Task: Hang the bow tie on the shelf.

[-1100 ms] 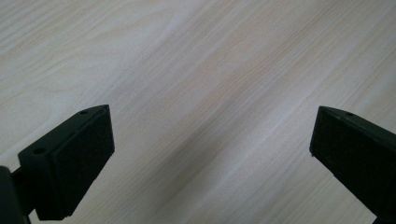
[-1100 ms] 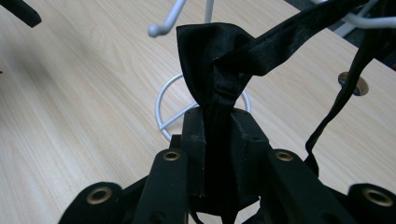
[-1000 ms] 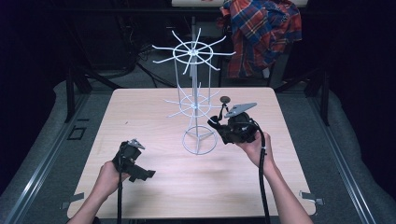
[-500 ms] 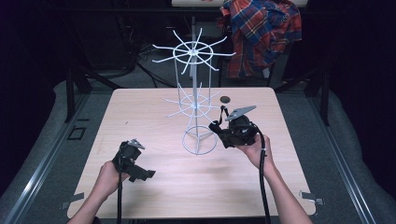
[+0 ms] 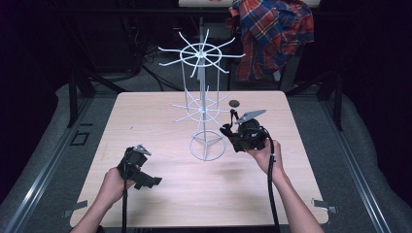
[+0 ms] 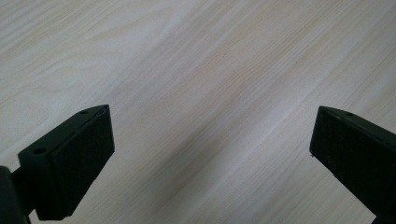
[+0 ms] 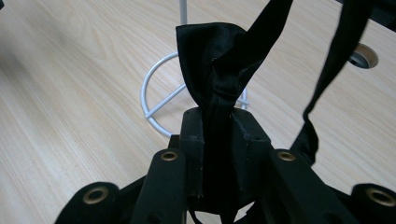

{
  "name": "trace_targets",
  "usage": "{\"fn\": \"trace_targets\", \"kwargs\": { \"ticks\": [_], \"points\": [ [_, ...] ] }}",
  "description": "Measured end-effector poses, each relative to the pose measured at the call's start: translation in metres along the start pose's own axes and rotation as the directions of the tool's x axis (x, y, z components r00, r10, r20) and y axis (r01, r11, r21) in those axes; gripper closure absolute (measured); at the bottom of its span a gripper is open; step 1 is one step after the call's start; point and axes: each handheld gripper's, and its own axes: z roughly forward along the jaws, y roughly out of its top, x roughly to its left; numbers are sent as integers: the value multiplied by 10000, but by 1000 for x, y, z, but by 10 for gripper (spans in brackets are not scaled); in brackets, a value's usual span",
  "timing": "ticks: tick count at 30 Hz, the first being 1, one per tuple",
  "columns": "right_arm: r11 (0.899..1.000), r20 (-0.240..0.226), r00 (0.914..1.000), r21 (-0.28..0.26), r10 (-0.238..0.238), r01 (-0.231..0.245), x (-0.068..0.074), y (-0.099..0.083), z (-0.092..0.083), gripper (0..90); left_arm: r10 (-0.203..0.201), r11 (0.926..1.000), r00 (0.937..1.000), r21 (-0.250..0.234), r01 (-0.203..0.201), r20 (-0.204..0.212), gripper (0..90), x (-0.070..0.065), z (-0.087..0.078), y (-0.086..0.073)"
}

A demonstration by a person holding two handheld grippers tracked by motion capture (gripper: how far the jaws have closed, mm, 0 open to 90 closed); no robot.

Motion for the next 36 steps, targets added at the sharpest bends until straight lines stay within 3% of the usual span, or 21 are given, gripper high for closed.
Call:
{"fn": "trace_targets", "kwargs": {
  "ticks": [22,25,30,36],
  "points": [
    [9949,-598,9937,-403,-947,924,17,17,11,755,11,10000,10000,-35,-11,-6,0,1,0,0],
    [9951,-673,9931,-260,-966,950,17,15,14,735,9,10000,10000,-19,-9,3,0,1,0,0],
    [9965,-745,9940,-283,-802,783,15,11,14,618,-11,10000,10000,-35,11,15,1,1,0,0],
    [9970,-745,9950,-455,-661,628,11,10,11,593,15,10000,10000,-38,-15,-1,1,0,0,0]
  ]
}}
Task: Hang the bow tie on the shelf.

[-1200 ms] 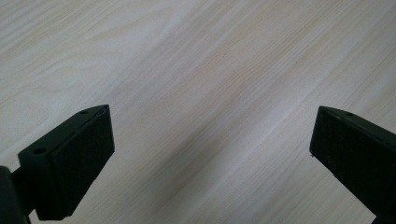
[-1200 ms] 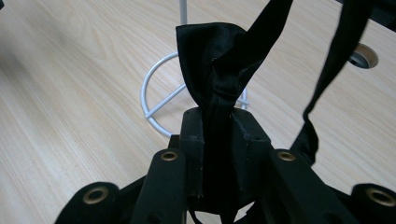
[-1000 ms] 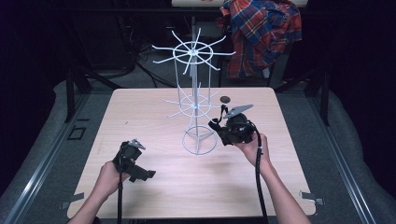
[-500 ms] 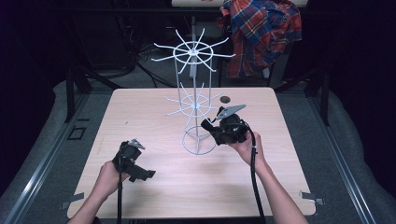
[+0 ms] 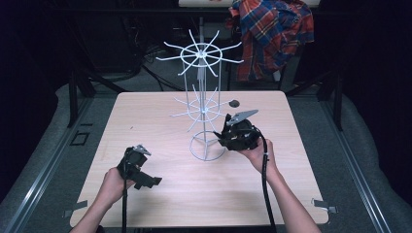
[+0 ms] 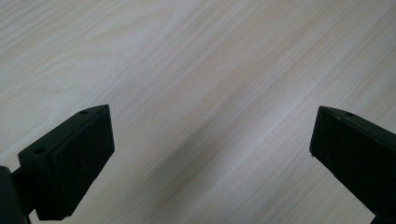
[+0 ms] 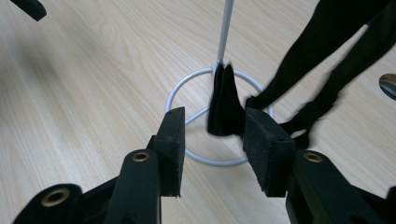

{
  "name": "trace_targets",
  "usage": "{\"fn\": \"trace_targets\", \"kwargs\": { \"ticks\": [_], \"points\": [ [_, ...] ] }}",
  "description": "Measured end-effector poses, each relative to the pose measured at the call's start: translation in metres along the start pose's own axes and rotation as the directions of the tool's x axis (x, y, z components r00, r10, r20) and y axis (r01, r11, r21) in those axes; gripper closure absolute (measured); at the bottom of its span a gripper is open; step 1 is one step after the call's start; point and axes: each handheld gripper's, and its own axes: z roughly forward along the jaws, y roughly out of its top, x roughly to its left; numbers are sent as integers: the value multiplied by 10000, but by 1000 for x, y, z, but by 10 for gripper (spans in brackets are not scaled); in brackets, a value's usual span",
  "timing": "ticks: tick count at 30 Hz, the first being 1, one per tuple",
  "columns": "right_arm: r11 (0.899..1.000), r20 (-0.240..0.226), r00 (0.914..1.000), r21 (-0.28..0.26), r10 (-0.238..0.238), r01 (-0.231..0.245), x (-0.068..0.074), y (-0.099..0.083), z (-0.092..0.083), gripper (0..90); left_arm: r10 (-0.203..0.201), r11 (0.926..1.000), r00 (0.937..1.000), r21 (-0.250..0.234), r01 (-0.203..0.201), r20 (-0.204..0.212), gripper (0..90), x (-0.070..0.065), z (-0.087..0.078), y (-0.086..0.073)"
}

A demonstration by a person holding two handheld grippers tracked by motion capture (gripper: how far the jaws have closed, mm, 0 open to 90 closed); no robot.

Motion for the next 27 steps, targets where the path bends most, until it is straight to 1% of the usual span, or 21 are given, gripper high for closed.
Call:
{"fn": "trace_targets", "kwargs": {
  "ticks": [6,7,10,11,12,14,15,17,18,19,20,21,23,25,27],
  "points": [
    [10000,79,10000,-69,4,-3,1,1,-5,593,-7,10000,10000,-3,7,-3,0,0,0,0],
    [9997,259,9997,-242,-3,9,1,1,-11,597,0,10000,10000,26,0,4,0,0,0,0],
    [9992,503,9987,-401,-33,54,3,2,-19,617,-14,10000,10000,20,14,27,0,0,0,0],
    [9992,503,9987,-401,-33,54,3,2,-19,617,-14,10000,10000,20,14,27,0,0,0,0],
    [9981,843,9964,-616,120,-68,4,3,-27,635,-14,10000,10000,24,14,19,1,0,0,0],
    [9971,990,9949,-749,215,-140,5,4,-31,637,4,10000,10000,42,-4,5,1,0,0,0],
    [9961,1271,9913,-853,334,-226,6,5,-34,646,5,10000,10000,46,-5,12,1,-1,0,0],
    [9954,1566,9869,-926,392,-248,7,8,-37,654,10,10000,10000,40,-10,-5,1,-1,1,1],
    [9944,1855,9813,-1002,504,-321,8,10,-38,667,15,10000,10000,41,-15,-5,1,-1,0,1],
    [9933,1932,9795,-1097,565,-357,7,11,-38,671,13,10000,10000,44,-13,-8,1,-1,0,1],
    [9933,1932,9795,-1097,565,-357,7,11,-38,671,13,10000,10000,44,-13,-8,1,-1,0,1],
    [9910,2291,9694,-1181,886,-627,8,15,-37,701,6,10000,10000,57,-6,-21,1,-1,0,1],
    [9884,2409,9644,-1294,1091,-795,7,17,-36,724,-4,10000,10000,57,4,-21,1,-1,1,0],
    [9885,2602,9588,-1262,1145,-838,7,20,-34,753,9,10000,10000,68,-9,-10,1,-1,0,0],
    [9869,2781,9524,-1338,1250,-905,7,21,-31,769,17,10000,10000,81,-17,-12,1,-1,1,0]
  ]
}}
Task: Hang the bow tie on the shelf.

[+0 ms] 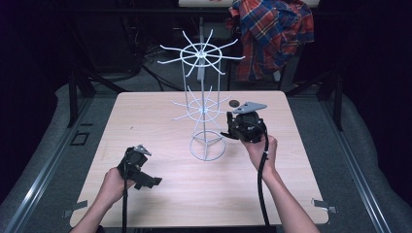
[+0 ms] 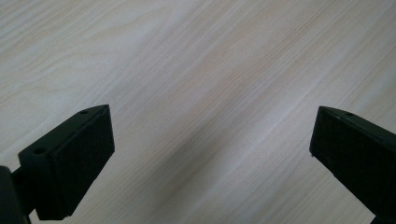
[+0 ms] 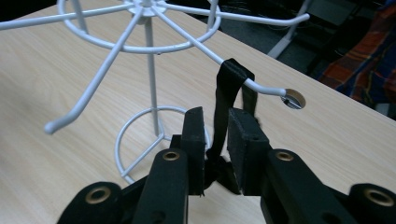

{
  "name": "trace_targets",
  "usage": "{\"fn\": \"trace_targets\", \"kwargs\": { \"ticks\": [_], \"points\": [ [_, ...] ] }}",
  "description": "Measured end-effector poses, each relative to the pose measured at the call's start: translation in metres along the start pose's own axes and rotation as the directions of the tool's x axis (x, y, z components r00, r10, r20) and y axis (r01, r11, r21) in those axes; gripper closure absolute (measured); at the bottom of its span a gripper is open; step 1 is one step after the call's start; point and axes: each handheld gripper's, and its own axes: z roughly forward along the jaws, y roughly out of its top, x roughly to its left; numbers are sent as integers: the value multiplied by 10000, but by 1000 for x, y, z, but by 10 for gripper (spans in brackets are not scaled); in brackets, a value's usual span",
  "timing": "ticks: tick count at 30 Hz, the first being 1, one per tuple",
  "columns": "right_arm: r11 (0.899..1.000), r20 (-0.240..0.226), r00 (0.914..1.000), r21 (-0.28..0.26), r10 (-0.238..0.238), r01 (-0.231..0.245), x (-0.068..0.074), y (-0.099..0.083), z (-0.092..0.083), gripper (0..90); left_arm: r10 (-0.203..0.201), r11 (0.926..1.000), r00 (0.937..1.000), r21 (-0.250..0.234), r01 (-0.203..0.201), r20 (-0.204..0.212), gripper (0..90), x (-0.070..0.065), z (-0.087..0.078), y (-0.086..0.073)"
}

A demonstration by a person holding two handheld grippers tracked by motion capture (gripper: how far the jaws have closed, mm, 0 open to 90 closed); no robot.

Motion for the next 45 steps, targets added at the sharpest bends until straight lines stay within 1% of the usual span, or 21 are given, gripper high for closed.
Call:
{"fn": "trace_targets", "kwargs": {
  "ticks": [3,5,7,9,12,13,15,16,20,28,29,32,36,39,42,44,45],
  "points": [
    [9997,166,9997,171,172,-175,-1,0,6,769,4,10000,10000,7,-4,-8,1,0,0,0],
    [9995,212,9993,108,298,-300,-3,-1,7,758,7,10000,10000,4,-7,2,1,0,0,0],
    [9993,385,9986,31,358,-360,-4,0,7,737,12,10000,10000,20,-12,-2,1,0,0,0],
    [9989,274,9985,-56,466,-464,-6,1,8,701,14,10000,10000,25,-14,3,1,0,0,0],
    [9980,102,9983,-248,578,-576,-7,2,11,706,1,10000,10000,18,-1,18,1,0,0,0],
    [9981,128,9984,-278,553,-550,-7,2,12,728,23,10000,10000,12,-23,8,1,0,0,0],
    [9980,21,9986,-344,536,-535,-6,3,14,778,27,10000,10000,20,-27,15,1,0,0,0],
    [9982,58,9988,-362,483,-481,-5,4,15,799,30,10000,10000,37,-30,15,1,0,0,0],
    [9980,-12,9990,-450,443,-443,-1,6,19,848,9,10000,10000,23,-9,17,1,0,1,0],
    [9988,-265,9995,-433,197,-208,2,11,23,849,32,10000,10000,24,-32,35,2,0,0,0],
    [9992,-343,9994,-399,14,-27,2,13,23,848,35,10000,10000,23,-35,37,1,0,0,0],
    [9988,-449,9990,-486,-47,25,3,14,23,845,39,10000,10000,37,-39,40,1,0,1,0],
    [9990,-593,9982,-453,-69,42,3,14,23,818,41,10000,10000,30,-41,46,1,0,0,0],
    [9992,-710,9975,-409,0,-29,1,13,19,761,35,10000,10000,17,-35,47,1,0,0,0],
    [9992,-709,9974,-368,-154,128,-1,12,12,689,25,10000,10000,2,-25,64,1,-1,0,0],
    [9990,-699,9974,-424,-168,139,-1,10,9,683,52,10000,10000,16,-52,47,1,-1,0,0],
    [9991,-708,9972,-352,-256,231,-1,9,5,653,60,10000,10000,16,-60,47,1,-1,0,0]
  ]
}}
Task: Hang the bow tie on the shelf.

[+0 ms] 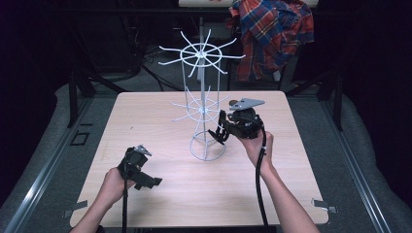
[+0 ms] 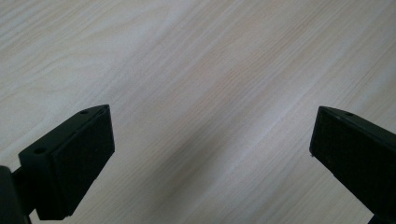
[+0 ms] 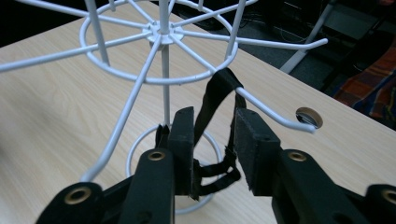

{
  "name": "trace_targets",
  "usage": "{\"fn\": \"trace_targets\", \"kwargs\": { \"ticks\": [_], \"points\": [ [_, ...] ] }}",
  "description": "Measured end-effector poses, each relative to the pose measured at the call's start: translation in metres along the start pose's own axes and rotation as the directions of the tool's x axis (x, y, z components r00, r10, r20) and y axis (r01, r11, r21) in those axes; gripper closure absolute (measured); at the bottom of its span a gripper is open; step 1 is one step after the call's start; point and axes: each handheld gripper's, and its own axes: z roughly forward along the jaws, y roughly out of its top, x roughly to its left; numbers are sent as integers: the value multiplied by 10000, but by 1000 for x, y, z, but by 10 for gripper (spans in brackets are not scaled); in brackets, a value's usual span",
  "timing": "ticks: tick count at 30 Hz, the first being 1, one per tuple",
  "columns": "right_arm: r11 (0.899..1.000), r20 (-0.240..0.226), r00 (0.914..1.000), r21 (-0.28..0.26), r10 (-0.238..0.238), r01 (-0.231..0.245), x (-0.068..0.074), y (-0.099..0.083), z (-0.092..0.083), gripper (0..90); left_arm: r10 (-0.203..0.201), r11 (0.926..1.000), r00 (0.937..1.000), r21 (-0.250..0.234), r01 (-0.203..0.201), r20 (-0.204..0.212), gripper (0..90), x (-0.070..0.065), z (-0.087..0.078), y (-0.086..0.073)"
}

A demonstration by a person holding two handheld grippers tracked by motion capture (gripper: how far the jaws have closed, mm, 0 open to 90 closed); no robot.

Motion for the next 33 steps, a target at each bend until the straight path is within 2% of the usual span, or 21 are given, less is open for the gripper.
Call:
{"fn": "trace_targets", "kwargs": {
  "ticks": [3,10,18,21,27,30,32,33],
  "points": [
    [9999,-62,9999,113,-90,91,-2,-4,-8,588,10,10000,10000,-1,-10,6,1,0,0,0],
    [9967,-172,9997,802,-146,159,-5,-24,-28,449,7,10000,10000,-28,-8,-8,1,-1,0,0],
    [9880,-245,9997,1543,73,-34,-10,-57,-48,291,5,10000,10000,-23,-5,-6,1,0,0,0],
    [9839,-107,9998,1781,150,-129,-12,-73,-57,236,10,10000,10000,-15,-10,-9,1,0,0,0],
    [9762,37,9988,2114,480,-477,-20,-105,-73,181,57,10000,10000,-42,-57,-2,1,-2,0,1],
    [9676,2,9980,2451,631,-612,-22,-122,-76,153,80,10000,10000,0,-80,14,1,-2,0,1],
    [9573,-36,9979,2828,639,-603,-22,-131,-76,146,89,10000,10000,1,-89,23,1,-2,0,1],
    [9486,-61,9981,3115,613,-564,-22,-135,-75,144,91,10000,10000,10,-91,9,1,-2,0,1]
  ]
}}
